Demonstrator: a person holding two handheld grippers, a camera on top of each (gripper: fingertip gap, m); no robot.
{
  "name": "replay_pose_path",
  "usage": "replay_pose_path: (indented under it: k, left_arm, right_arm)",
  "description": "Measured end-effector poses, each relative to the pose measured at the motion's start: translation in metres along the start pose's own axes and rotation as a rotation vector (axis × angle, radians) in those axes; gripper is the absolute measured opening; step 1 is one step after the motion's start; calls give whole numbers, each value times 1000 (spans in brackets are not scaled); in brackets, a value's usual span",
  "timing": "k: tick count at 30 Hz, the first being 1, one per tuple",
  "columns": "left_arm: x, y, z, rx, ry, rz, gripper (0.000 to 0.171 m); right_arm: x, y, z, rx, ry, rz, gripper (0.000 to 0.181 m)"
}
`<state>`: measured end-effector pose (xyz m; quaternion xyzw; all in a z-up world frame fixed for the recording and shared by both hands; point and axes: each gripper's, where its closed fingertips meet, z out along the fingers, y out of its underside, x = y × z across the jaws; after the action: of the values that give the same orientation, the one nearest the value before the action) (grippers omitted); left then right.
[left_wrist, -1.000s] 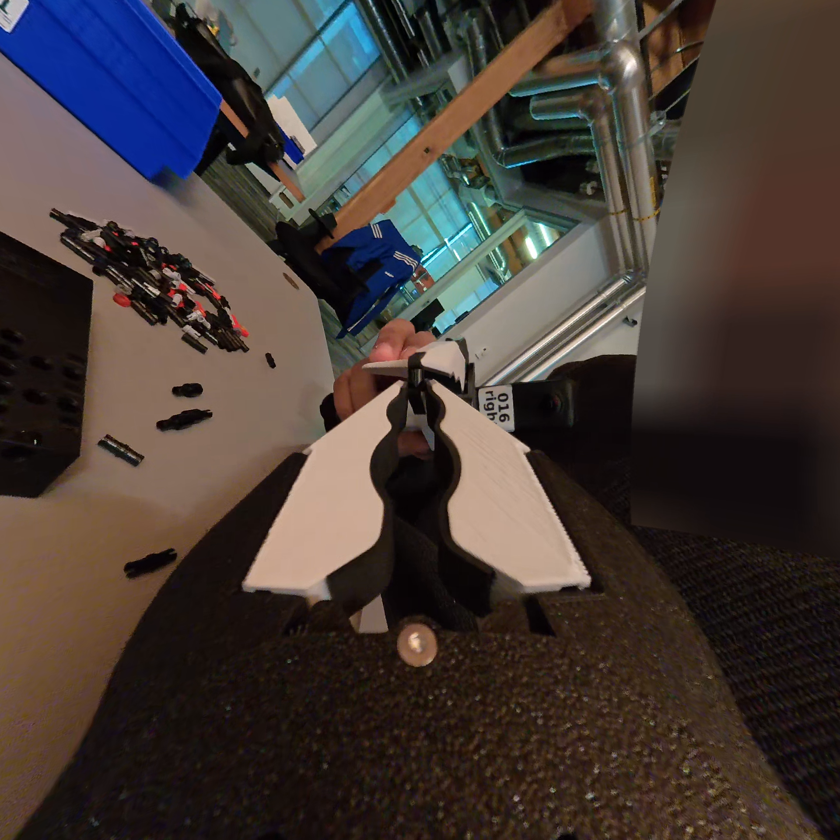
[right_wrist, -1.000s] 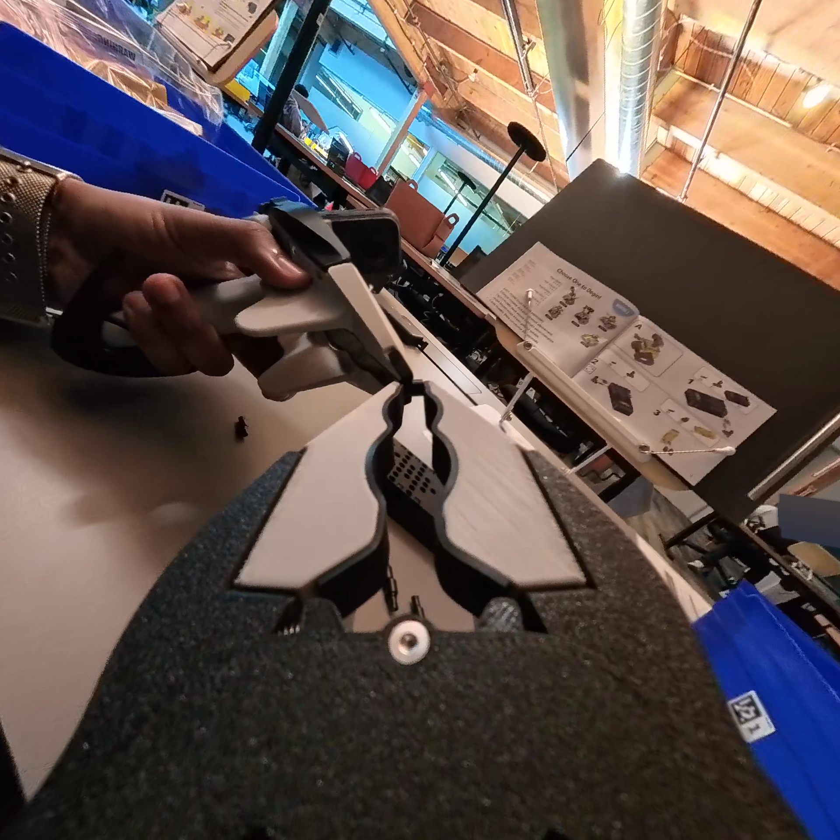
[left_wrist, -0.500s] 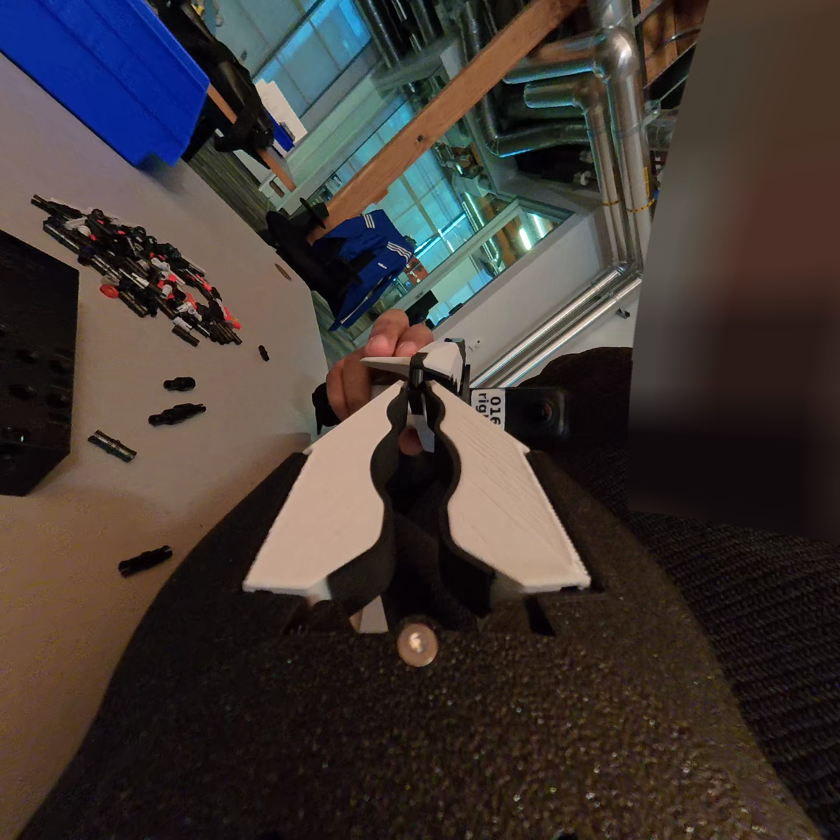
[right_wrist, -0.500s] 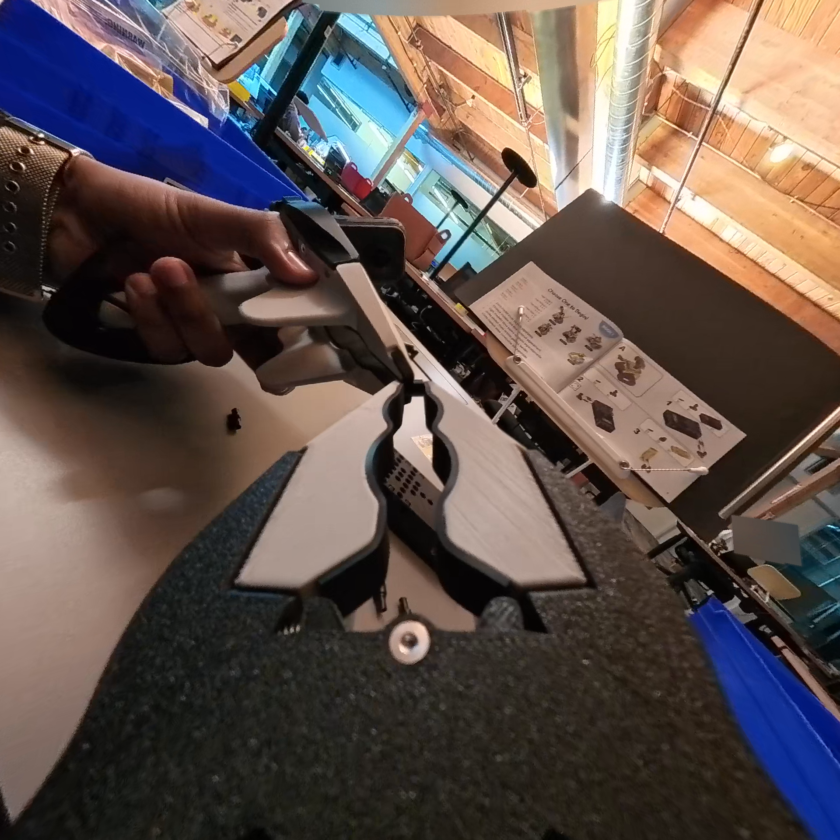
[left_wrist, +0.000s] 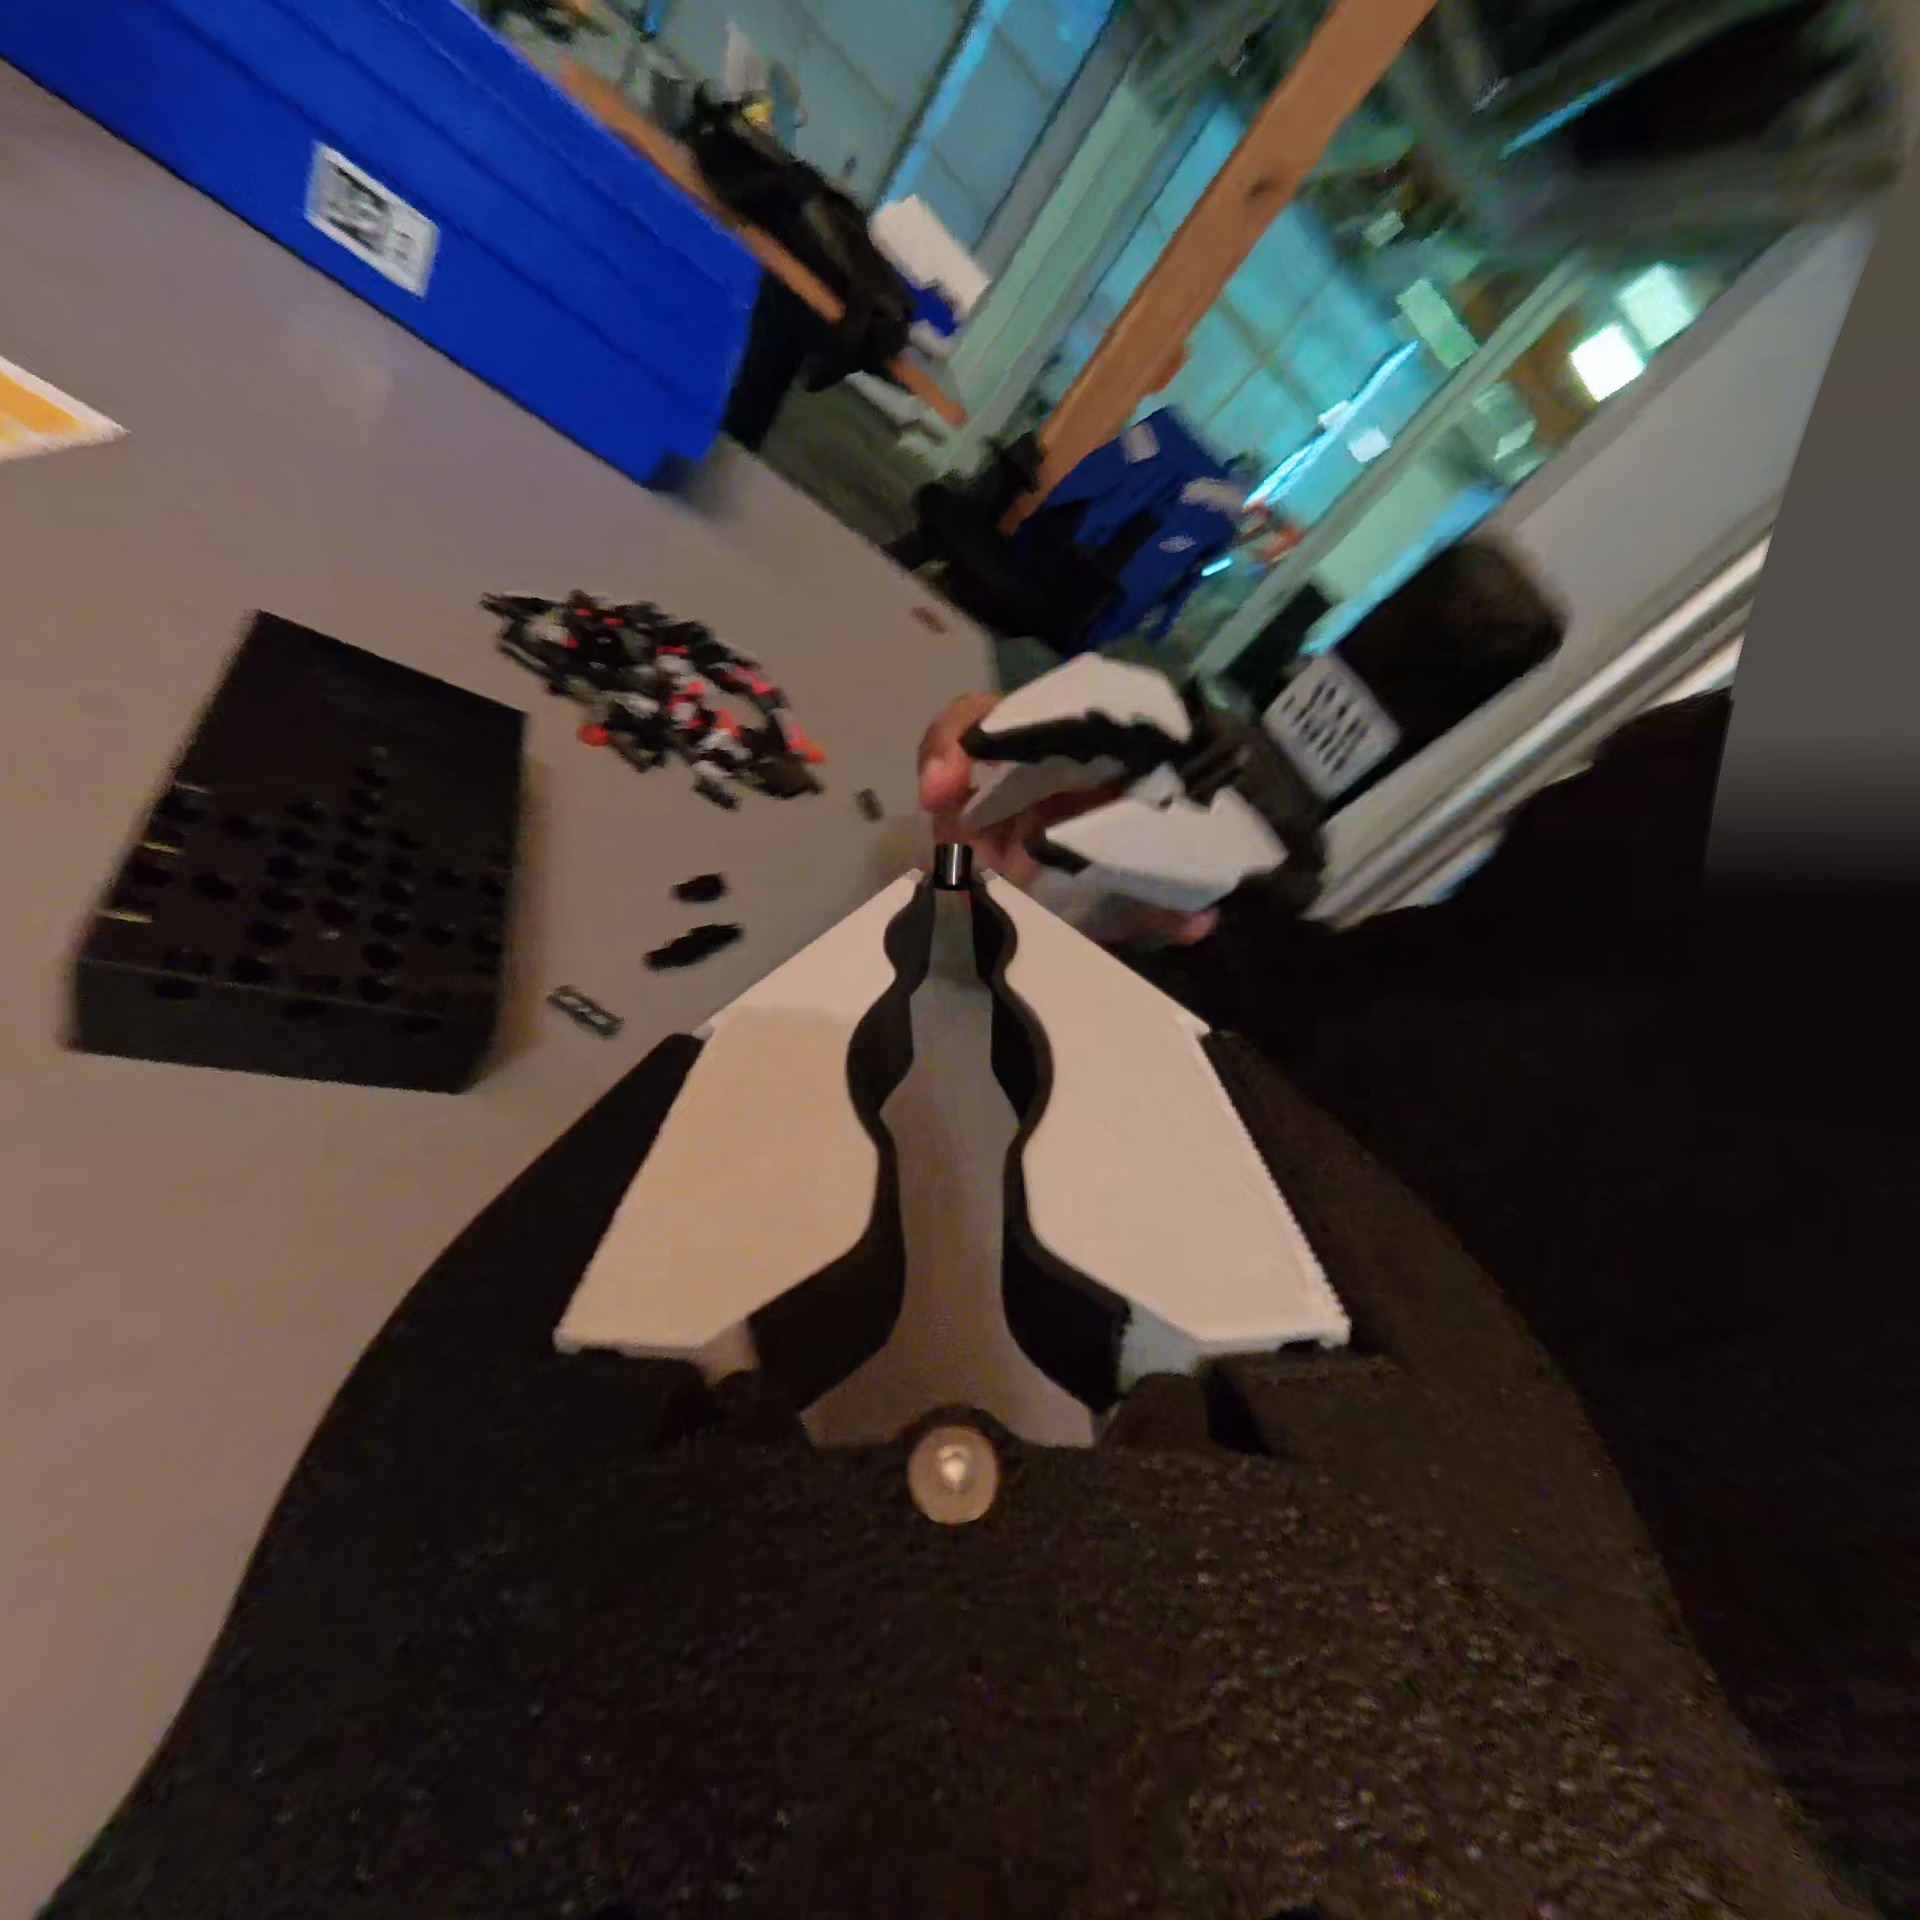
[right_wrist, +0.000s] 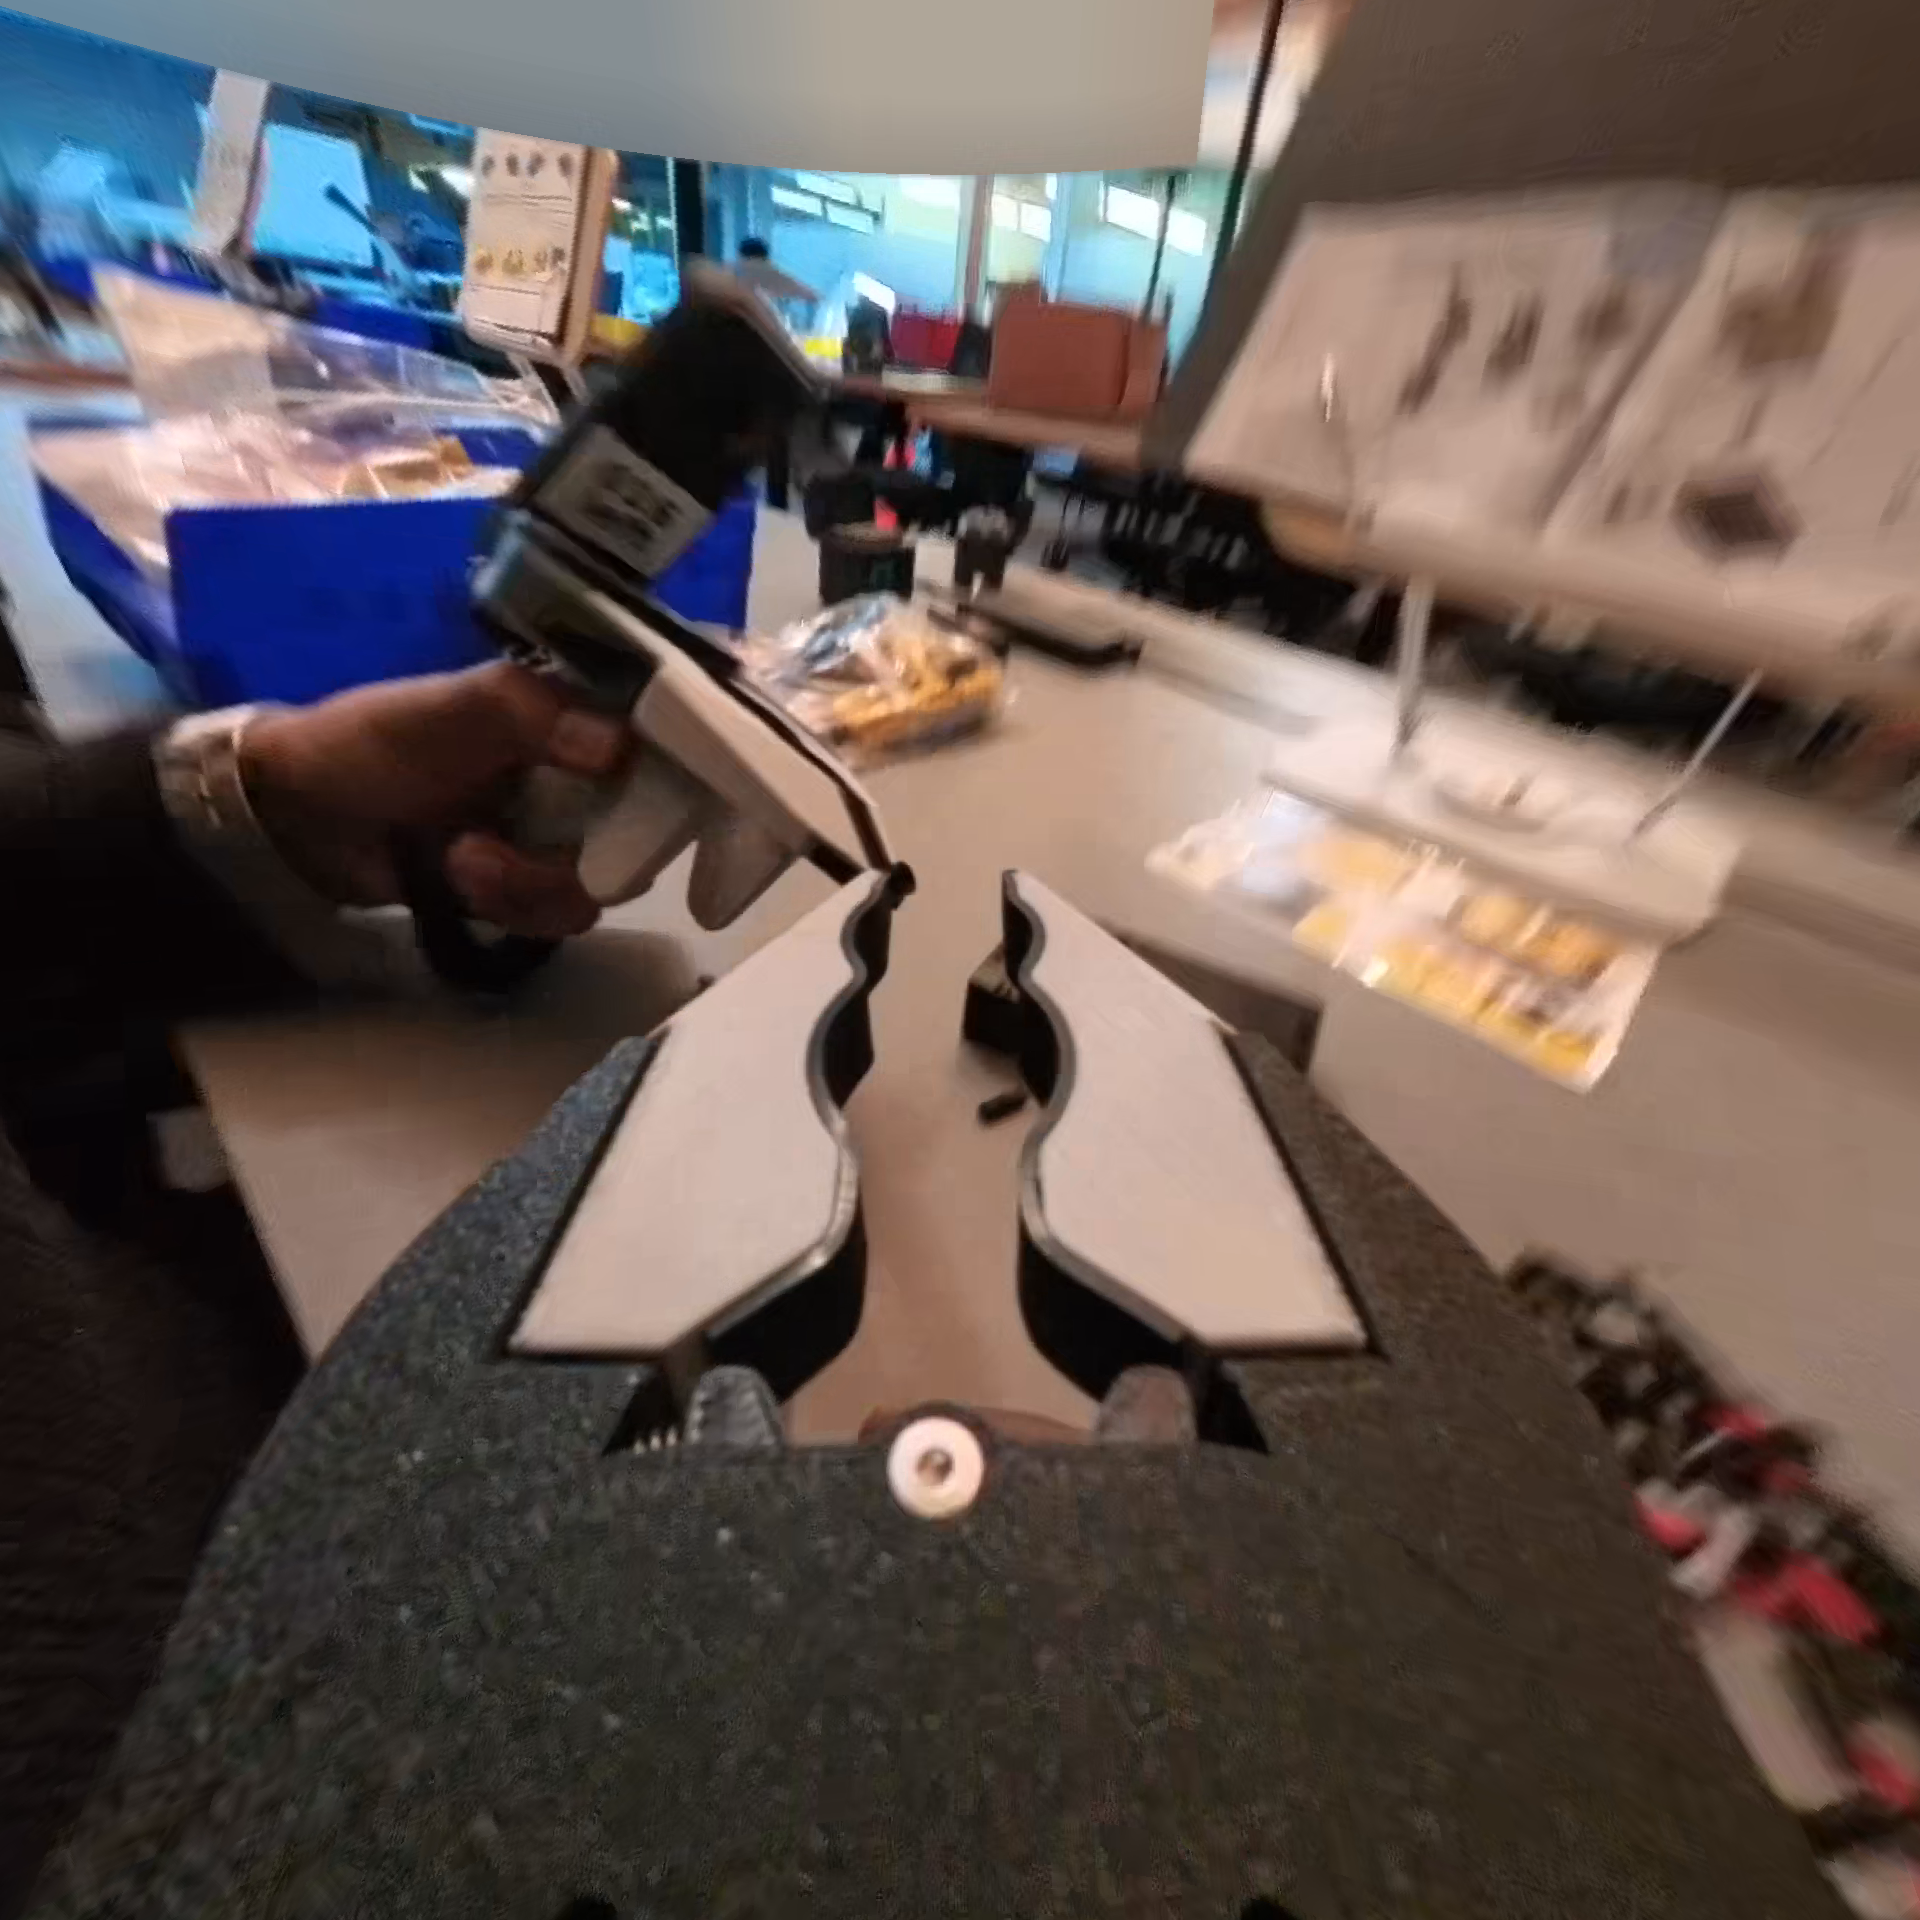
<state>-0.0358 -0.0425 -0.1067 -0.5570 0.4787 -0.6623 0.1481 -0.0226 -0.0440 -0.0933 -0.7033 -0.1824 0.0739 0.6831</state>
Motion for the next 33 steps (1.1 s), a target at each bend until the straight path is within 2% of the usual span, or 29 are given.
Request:
replay_pose_path:
  k: [2,4,7,9,12,16,23,33]
  left_arm:
    - [-14,7,3,-66,-170,177,6]
    - [-20,13,6,-135,-297,375,6]
    - [-20,19,12,-188,-380,587,6]
    - [-21,20,13,-207,-415,676,6]
    - [-18,18,13,-206,-447,785,6]
    - [-12,18,15,-202,-455,881,6]
    - [-7,28,20,-238,-438,963,6]
    - [-7,33,23,-262,-428,988,6]
  right_arm:
    - [9,21,4,-129,-33,254,31]
    - [-2,33,6,-214,-151,472,43]
    - [-12,29,5,-202,-277,747,42]
    - [-9,29,5,-189,-299,849,39]
    - [0,36,3,-185,-274,914,21]
    - [0,35,-2,-176,-318,983,19]
    - [-9,37,-6,-194,-393,1027,6]
    - [-14,40,-12,-236,-411,967,12]
